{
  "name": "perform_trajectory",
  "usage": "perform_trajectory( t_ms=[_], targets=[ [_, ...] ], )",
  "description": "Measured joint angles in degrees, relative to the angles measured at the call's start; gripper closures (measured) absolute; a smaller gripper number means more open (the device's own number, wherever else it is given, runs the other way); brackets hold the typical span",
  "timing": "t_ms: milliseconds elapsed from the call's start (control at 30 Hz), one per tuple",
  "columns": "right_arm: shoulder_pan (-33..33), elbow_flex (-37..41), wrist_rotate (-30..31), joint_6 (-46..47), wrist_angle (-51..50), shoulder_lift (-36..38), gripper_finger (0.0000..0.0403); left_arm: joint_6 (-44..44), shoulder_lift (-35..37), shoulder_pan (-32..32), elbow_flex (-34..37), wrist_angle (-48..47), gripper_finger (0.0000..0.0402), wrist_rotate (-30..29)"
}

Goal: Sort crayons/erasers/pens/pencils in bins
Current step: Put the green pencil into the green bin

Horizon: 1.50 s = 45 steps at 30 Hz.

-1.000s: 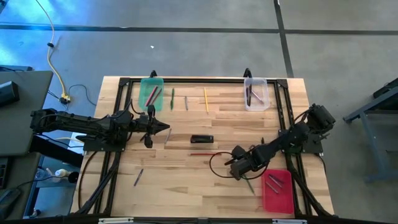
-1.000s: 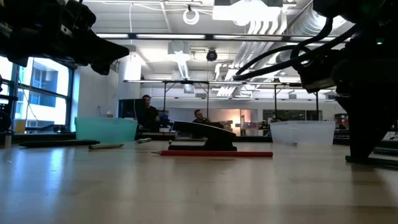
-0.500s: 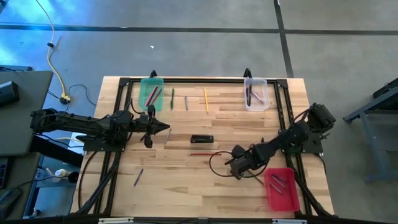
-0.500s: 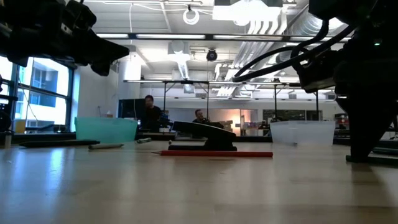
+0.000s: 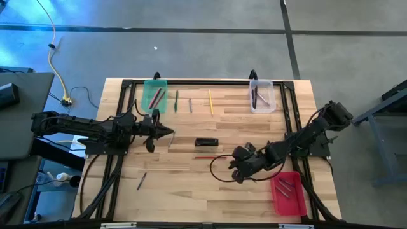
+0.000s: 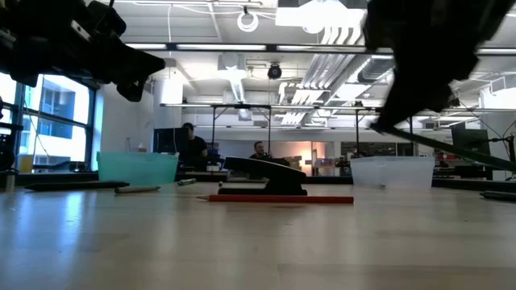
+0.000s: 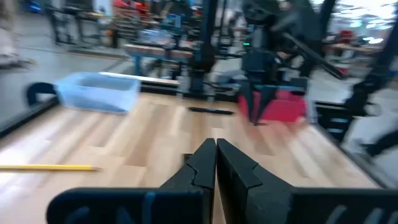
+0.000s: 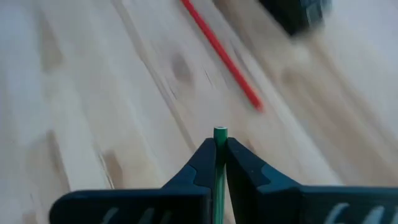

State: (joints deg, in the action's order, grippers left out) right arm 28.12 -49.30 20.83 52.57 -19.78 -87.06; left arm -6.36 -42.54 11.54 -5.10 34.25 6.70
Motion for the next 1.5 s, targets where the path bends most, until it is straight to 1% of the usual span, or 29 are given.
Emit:
perform_trajectory(
  t_ms=[67,133,333,400,467,533,600,700,833,1000,1133,1300,1367,1433,1500],
  targets=[
    [-0.14,0.00,1.89,-6.79,5.02,0.42,0.0394,-0.51,0.00,0.01,0.00,-0.17,0.0399,3.26],
    [-0.42,0.12,3.17,-14.33,11.25,0.45,0.0394,-0.56,0.00,-0.05,0.00,-0.17,0.0399,5.21],
    [-3.64,4.45,3.11,-35.41,33.87,0.43,0.0399,-1.00,0.00,-1.90,0.00,0.03,0.0398,4.29],
    [-5.17,6.57,3.10,-40.57,42.09,0.43,0.0399,-0.85,0.00,-3.11,0.00,0.31,0.0398,1.49],
    [-6.82,8.46,1.95,-43.98,49.16,0.43,0.0399,0.07,0.02,-4.64,0.00,0.84,0.0398,-3.30],
    [-8.43,9.67,-1.39,-47.10,55.19,0.43,0.0399,1.72,-0.13,-6.35,0.00,1.67,0.0395,-6.54],
    [-9.96,10.16,-4.27,-49.27,59.56,0.46,0.0400,2.56,-0.83,-8.01,0.00,3.10,0.0388,-8.00],
    [-12.03,10.16,-6.88,-51.88,62.90,0.46,0.0400,2.65,-2.03,-9.88,-0.03,6.01,0.0369,-9.69],
    [-14.38,10.16,-10.37,-53.99,65.70,0.50,0.0400,2.50,-4.40,-11.37,-0.07,9.00,0.0340,-9.99],
    [-15.39,10.16,-14.67,-55.16,68.31,0.50,0.0400,2.53,-8.79,-13.77,-2.35,9.06,0.0306,-10.62],
    [-15.39,10.16,-14.88,-56.69,68.65,0.52,0.0400,3.98,-14.00,-15.65,-5.92,9.11,0.0286,-12.35],
    [-15.04,10.16,-13.52,-57.54,71.67,0.52,0.0400,4.01,-21.11,-17.51,-11.26,9.37,0.0265,-12.88],
    [-14.59,10.16,-13.50,-57.54,71.98,0.54,0.0400,4.01,-23.79,-18.12,-13.29,9.63,0.0257,-14.40],
    [-14.13,10.16,-13.52,-57.33,72.24,0.54,0.0400,4.01,-26.78,-18.54,-14.65,12.62,0.0251,-15.56],
    [-13.50,10.16,-13.52,-57.30,73.07,0.54,0.0400,4.01,-30.11,-18.96,-15.32,18.02,0.0246,-15.50]
  ],
)
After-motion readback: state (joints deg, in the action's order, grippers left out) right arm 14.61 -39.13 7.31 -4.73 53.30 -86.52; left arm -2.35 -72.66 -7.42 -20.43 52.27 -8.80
